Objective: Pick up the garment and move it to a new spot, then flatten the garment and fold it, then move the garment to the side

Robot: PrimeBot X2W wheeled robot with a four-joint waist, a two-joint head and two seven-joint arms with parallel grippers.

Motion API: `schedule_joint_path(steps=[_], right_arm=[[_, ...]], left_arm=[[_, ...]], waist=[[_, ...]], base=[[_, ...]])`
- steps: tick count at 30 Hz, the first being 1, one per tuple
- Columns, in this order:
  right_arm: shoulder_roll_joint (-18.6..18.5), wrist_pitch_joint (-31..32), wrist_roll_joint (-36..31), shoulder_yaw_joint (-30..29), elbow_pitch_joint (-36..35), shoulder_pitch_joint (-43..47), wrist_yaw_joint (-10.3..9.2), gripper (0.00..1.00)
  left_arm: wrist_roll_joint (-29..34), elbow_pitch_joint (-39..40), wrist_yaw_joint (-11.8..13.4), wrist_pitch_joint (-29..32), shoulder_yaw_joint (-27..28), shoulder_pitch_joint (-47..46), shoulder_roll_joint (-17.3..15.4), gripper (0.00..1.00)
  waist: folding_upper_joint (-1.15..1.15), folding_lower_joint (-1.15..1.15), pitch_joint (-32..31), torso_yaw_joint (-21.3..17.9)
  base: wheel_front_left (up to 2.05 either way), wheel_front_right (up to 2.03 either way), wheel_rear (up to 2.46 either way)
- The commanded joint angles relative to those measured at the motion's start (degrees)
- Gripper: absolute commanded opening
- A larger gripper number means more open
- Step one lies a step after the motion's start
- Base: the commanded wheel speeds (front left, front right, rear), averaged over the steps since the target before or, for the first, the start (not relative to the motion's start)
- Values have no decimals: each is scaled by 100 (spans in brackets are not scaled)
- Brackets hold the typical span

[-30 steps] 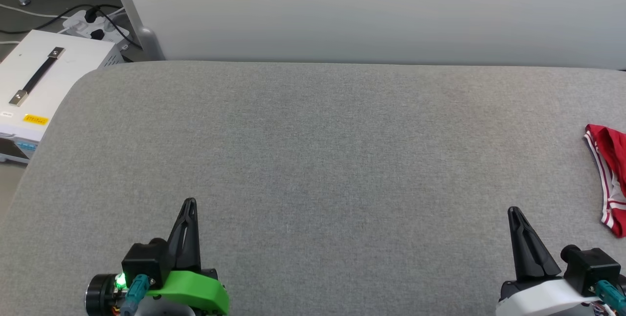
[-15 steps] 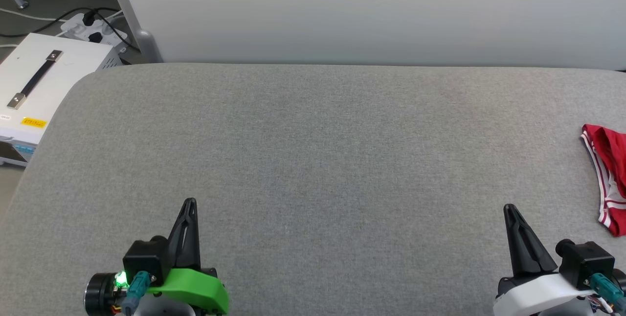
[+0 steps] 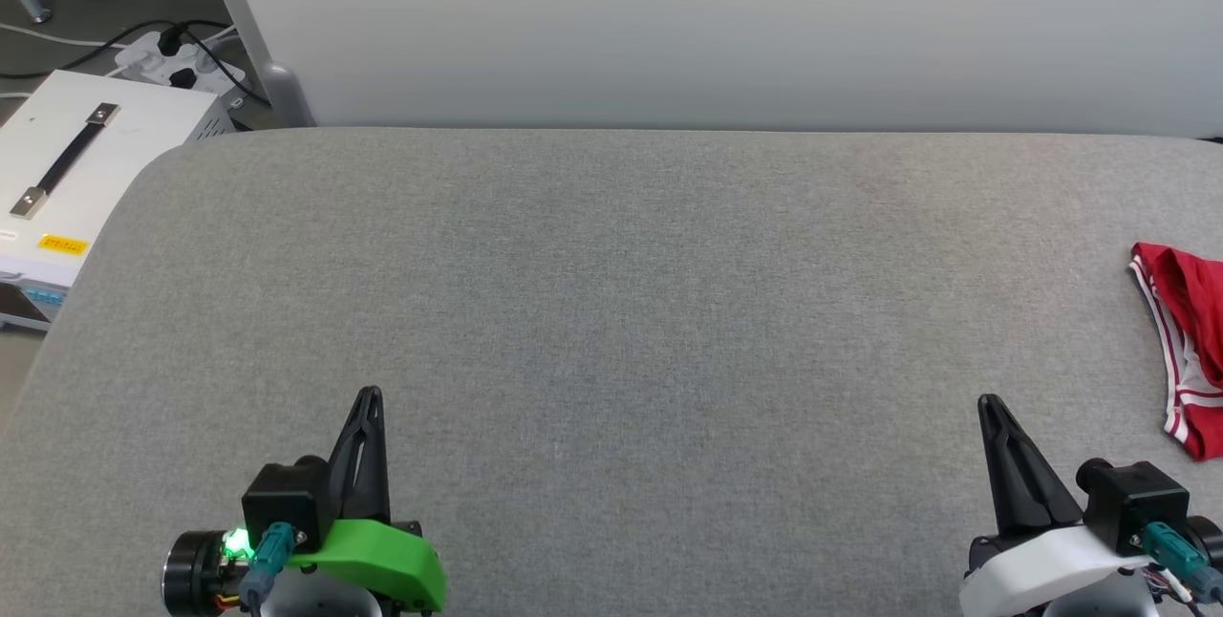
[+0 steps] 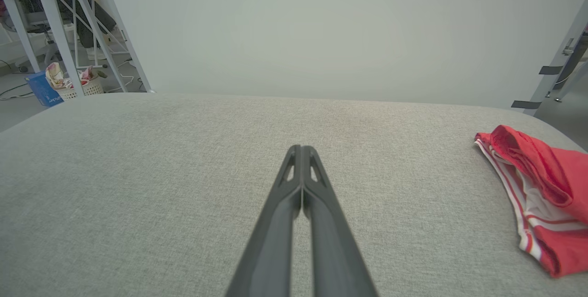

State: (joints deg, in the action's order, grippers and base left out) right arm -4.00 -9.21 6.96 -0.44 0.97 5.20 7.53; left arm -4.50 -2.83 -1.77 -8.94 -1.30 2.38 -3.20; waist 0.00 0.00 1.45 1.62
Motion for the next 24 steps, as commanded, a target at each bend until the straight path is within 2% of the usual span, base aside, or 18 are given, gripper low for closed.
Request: schedule_joint_path(steps=[1, 24], right_arm=[[14, 45, -86, 7, -26, -116, -2, 0], [45, 315, -274, 18, -48, -240, -3, 0]], left_arm=[[69, 35, 28, 35, 27, -84, 13, 0], [186, 112, 74, 300, 59, -132, 19, 0]], waist=[[0, 0, -3, -3], [0, 0, -46, -52]], base=[[0, 0, 0], [0, 0, 0]])
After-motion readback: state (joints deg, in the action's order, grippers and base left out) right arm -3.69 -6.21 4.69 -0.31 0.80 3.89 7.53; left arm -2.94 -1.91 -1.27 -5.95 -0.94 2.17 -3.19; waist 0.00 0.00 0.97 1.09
